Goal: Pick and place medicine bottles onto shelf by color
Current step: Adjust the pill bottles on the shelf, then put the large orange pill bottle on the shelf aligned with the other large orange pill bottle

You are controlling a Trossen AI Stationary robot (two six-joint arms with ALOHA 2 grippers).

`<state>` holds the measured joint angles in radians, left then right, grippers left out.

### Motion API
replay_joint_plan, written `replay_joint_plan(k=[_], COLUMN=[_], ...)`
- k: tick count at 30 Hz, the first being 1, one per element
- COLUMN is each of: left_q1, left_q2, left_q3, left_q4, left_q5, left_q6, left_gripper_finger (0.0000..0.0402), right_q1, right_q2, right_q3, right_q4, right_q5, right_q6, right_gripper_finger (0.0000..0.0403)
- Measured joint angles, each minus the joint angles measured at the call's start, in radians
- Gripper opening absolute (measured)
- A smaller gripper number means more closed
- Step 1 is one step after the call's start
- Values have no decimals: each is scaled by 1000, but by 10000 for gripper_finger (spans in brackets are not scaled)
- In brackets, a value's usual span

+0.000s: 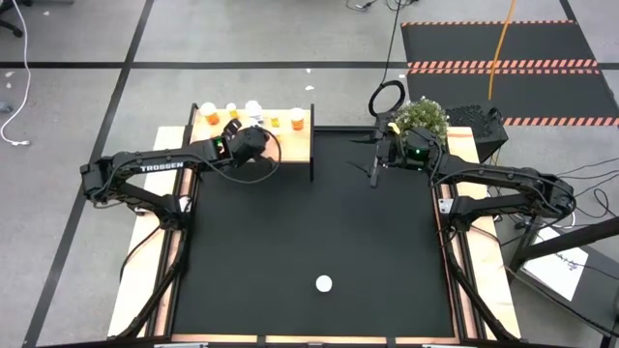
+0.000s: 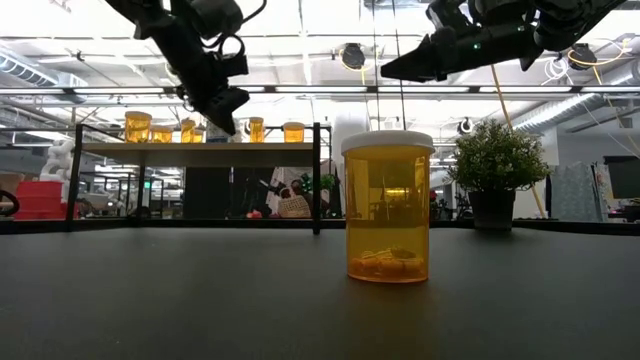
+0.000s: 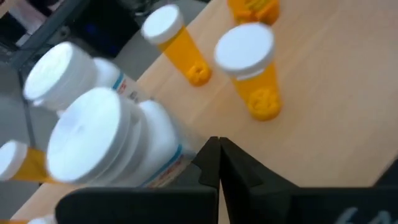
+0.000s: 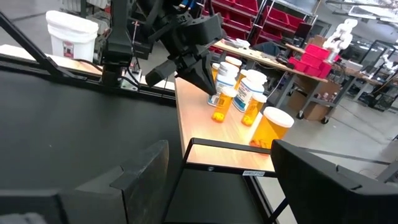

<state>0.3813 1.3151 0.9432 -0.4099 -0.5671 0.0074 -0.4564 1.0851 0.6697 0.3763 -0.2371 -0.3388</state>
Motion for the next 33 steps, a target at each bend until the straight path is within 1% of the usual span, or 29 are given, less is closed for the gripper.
replay_joint_plan(k=[3, 5, 7, 9, 11, 14, 18, 23, 25, 29, 33], left_q1=[-4, -15, -34, -60, -84, -123, -171, -237, -266, -318, -349], left_q2=[-4, -14, -39, -66, -112, -193, -297, -390, -404, -407, -383], left_q3=[0, 0, 0, 12, 23, 34, 33, 33, 33, 33, 33], left_q4=[28, 51, 65, 61, 38, 38, -12, -116, -143, -146, -140], left_q5=[52, 97, 128, 130, 131, 129, 106, 96, 96, 96, 97], left_q6=[15, 18, 27, 35, 36, 31, 8, -70, -100, -122, -127], left_gripper_finger=[5, 12, 20, 24, 25, 25, 26, 26, 26, 26, 26], right_q1=[0, 7, 32, 74, 129, 236, 397, 583, 651, 774, 858], right_q2=[0, 0, 0, 0, 0, 0, 0, 0, 0, 31, 132], right_q3=[0, 0, 0, 0, 0, 0, 0, 0, 0, 0, 37], right_q4=[0, -7, -26, -50, -93, -160, -234, -265, -281, -276, -277], right_q5=[0, 1, 1, 1, 12, 105, 241, 333, 363, 433, 463], right_q6=[47, 105, 144, 167, 196, 232, 301, 456, 519, 620, 708], right_gripper_finger=[276, 276, 276, 276, 276, 276, 276, 276, 277, 277, 292])
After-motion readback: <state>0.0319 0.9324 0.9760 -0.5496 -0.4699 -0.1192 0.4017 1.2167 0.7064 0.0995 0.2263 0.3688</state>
